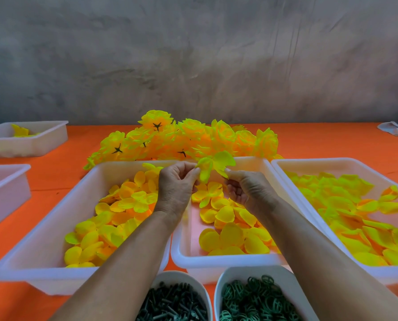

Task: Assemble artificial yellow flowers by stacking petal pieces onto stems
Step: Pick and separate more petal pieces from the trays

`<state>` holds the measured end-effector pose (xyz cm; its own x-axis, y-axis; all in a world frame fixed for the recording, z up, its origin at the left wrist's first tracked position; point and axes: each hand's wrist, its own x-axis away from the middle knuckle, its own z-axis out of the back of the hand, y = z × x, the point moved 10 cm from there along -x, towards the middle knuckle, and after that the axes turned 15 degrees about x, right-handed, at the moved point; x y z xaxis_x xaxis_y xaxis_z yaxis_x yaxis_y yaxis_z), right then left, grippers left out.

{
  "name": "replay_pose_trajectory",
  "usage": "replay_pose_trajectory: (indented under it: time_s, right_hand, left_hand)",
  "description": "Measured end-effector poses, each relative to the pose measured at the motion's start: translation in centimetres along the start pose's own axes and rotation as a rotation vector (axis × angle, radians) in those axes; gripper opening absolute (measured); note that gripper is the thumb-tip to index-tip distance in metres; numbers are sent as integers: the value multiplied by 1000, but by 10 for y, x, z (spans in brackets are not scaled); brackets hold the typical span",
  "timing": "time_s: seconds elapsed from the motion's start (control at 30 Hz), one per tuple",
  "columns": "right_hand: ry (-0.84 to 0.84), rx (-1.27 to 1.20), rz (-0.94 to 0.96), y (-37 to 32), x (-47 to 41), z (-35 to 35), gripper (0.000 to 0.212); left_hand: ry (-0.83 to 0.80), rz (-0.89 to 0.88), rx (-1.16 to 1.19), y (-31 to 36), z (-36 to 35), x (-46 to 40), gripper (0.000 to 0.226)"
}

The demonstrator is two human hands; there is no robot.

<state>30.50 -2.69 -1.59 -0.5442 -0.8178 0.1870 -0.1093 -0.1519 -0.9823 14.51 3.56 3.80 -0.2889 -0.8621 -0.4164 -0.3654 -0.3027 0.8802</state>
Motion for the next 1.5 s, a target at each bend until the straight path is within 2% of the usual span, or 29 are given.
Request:
replay_pose_trajectory:
  time_s: [0.17, 0.3, 0.4, 0.53, 0.7, 0.8, 0.9, 0.93, 1.0, 1.07, 1.27, 1.33, 1.5]
  right_hand:
    - [22, 38, -8, -2, 1, 1, 15]
    - [26, 160, 62, -7, 4, 0, 18]
    - [48, 217, 64, -6, 5, 2, 17]
    - [44, 228, 41, -4, 6, 1, 16]
    - [35, 244, 42, -4, 7, -1, 14]
    - [77, 312, 133, -14, 10, 1, 13]
    - [219, 382, 307, -33, 18, 9, 9]
    - [205, 364, 339, -36, 20, 7, 15]
    - [67, 328, 326, -34, 22, -7, 31]
    - [-50, 367, 279, -29, 24, -20, 37]
    - [-89, 308, 190, -18, 18, -18, 21]
    - [-104, 249, 160, -17, 17, -20, 12]
    - [-92, 182, 150, -18, 15, -17, 13]
  left_hand:
    - [101, -38, 0, 5, 11, -2, 7]
    - [155, -11, 58, 2, 17, -3, 7]
    - [127, -42, -16, 5, 15, -2, 2]
    - [65, -73, -163, 7, 8, -1, 16]
    - [16, -151, -341, 16, 0, 3, 19]
    - [22, -225, -426, 24, -2, 6, 19]
    - [35, -305, -465, 33, -4, 8, 19]
    - [31, -321, -469, 34, -5, 8, 19]
    - [5, -345, -483, 36, -9, 9, 19]
    - [-39, -374, -492, 36, -14, 10, 17]
    - [-197, -390, -407, 36, -29, 15, 7]
    - [-180, -357, -390, 34, -28, 14, 7]
    - [-44, -286, -416, 31, -14, 9, 6]
